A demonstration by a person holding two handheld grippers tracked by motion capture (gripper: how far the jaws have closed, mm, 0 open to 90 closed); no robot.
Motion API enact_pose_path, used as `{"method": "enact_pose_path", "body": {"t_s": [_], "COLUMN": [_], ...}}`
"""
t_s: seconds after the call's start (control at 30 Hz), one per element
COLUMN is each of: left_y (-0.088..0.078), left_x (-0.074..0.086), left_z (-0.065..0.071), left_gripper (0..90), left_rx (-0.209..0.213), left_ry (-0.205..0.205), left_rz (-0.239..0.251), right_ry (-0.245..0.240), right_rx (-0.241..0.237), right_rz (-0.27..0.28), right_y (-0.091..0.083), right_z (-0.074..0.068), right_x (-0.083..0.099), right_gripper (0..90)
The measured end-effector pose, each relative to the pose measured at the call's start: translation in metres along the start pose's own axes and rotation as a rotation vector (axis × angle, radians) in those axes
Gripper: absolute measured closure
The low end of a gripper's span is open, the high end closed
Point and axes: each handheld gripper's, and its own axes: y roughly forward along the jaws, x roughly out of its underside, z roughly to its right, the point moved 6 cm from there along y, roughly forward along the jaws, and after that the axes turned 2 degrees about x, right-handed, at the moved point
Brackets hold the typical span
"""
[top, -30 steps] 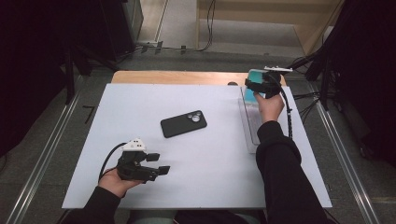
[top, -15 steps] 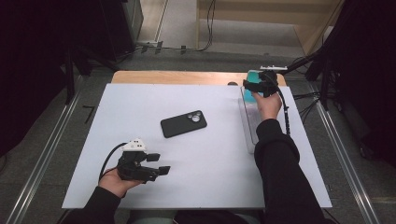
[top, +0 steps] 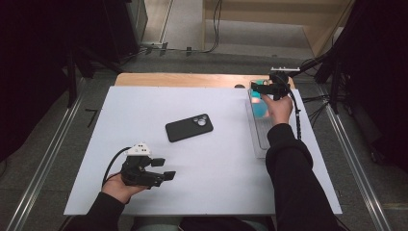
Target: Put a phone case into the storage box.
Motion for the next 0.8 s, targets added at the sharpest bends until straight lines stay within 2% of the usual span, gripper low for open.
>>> {"method": "enact_pose_path", "body": {"t_s": [0.1,0.3,0.5,0.6,0.8], "left_y": [0.0,-0.002,-0.004,-0.004,-0.005], "left_x": [0.0,-0.001,-0.003,-0.004,-0.006], "left_z": [-0.001,-0.002,-0.004,-0.006,-0.008], "left_gripper": [30.6,30.6,30.6,30.5,30.5], "left_rx": [0.001,0.004,0.001,0.001,0.001], "left_ry": [-0.003,-0.018,-0.027,-0.03,-0.033], "left_rz": [-0.003,0.0,0.007,0.005,0.005], "right_ry": [0.009,0.002,-0.051,-0.056,-0.105], "right_rx": [-0.014,-0.079,-0.125,-0.151,-0.222], "right_rz": [-0.006,-0.012,-0.056,-0.073,-0.107], "right_y": [-0.006,-0.026,-0.046,-0.055,-0.07], "right_z": [-0.002,-0.01,-0.018,-0.023,-0.037], "right_x": [-0.002,-0.002,0.003,0.005,0.014], "right_gripper": [1.6,1.6,1.8,4.0,6.6]}}
